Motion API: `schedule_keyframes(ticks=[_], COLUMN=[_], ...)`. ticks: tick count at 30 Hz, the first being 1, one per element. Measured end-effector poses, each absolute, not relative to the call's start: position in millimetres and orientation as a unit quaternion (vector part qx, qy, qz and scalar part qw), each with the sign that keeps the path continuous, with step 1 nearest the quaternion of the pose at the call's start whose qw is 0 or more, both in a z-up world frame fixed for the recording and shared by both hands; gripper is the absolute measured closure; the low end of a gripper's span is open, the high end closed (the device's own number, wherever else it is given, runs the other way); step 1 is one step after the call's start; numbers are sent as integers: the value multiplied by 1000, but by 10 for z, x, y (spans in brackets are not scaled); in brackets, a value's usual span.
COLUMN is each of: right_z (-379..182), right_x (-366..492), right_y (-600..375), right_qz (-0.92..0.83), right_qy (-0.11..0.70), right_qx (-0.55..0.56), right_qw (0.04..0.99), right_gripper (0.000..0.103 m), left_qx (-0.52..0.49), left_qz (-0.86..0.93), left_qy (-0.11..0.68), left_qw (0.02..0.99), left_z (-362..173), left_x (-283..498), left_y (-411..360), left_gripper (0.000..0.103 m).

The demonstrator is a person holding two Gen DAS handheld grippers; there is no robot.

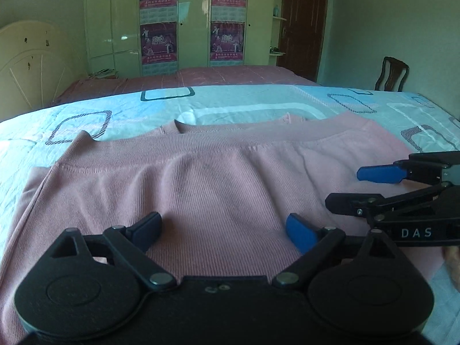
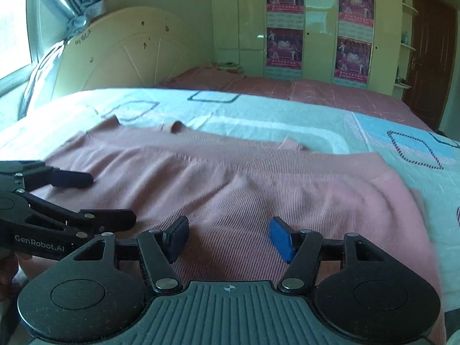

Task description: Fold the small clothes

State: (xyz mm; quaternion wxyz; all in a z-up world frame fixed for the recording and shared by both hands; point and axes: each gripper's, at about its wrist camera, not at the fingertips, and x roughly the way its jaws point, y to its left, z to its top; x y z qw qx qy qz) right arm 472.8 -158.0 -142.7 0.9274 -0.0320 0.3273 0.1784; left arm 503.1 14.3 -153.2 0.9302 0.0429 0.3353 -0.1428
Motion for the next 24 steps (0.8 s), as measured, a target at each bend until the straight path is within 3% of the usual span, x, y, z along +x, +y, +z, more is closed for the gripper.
schedule_keyframes(ticks=[5,11,13,24], right_z=[-1271,-1406,-1457,-1159], right_x=[4725,4715,4643,4461], right_y=[-1850,-2627,-2827,-2298], right_qz=[169,75,67,99], right_qy=[311,352,356,316], right_qx=[-9,31,38,40], right_qw=[935,932,931,943], right_gripper=[41,41,46,48], left_qx=[28,-7,-8,17], left_qz=[-112,-45,-50,-79], left_qy=[323,346,343,324], left_qw=[939,937,938,943], left_z=[-1340,-1452,-1474,-1316], left_x=[5044,5025,4961,4803], left_y=[434,1140,1237,588], left_gripper=[14,14,14,15])
